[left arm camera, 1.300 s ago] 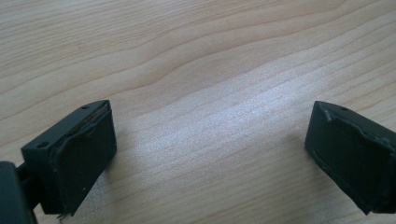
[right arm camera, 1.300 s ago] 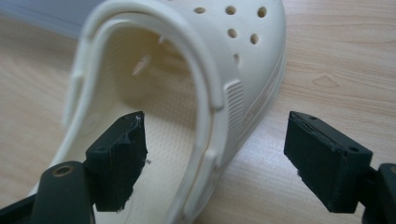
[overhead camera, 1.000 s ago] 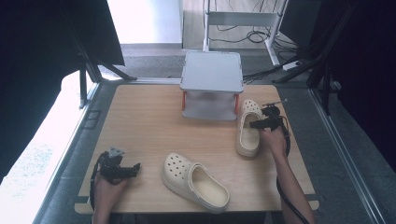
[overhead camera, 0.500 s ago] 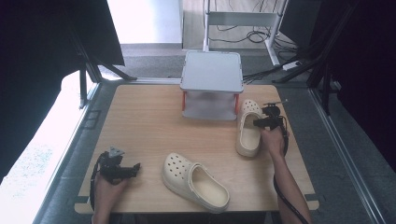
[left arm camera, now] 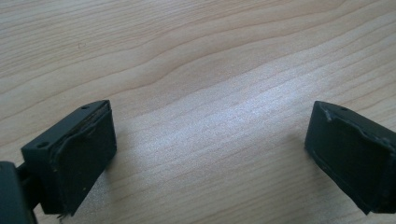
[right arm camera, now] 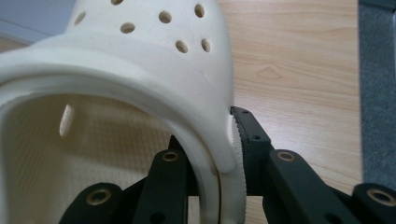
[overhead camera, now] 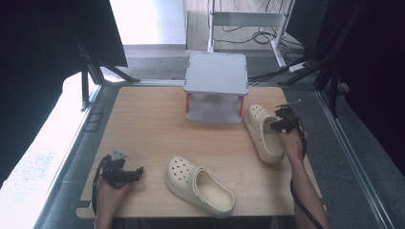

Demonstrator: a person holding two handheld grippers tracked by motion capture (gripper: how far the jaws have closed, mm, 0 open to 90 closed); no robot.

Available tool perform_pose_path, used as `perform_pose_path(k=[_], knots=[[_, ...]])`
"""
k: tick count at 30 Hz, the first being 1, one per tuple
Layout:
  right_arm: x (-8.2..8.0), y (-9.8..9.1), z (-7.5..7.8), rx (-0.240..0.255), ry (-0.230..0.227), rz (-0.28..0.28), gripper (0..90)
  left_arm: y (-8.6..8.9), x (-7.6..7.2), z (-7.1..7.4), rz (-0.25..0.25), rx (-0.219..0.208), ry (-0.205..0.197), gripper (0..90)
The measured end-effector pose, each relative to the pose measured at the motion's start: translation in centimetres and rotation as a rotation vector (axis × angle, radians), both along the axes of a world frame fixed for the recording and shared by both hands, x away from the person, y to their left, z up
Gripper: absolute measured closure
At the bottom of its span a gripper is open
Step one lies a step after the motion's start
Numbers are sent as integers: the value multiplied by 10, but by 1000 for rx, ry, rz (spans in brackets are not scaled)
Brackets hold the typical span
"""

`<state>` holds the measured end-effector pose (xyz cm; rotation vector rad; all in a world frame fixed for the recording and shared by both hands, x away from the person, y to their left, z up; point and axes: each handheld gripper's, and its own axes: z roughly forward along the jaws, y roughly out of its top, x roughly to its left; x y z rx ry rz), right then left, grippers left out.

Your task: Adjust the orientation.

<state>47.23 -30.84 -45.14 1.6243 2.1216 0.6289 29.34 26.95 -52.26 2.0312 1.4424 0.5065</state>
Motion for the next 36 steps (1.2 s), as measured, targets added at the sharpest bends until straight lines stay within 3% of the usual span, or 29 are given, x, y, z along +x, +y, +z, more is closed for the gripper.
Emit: perform_pose_path(k=[10,17,23,36], knots=[[-19,-22,22,29,-63,113,757,0,0,0,1,-2,-1,20],[-39,-19,33,23,-93,215,756,0,0,0,2,-3,-2,20],[-56,1,39,12,-115,305,755,0,0,0,0,0,0,20],[-85,76,42,-7,-135,510,756,0,0,0,-1,1,-2,20]])
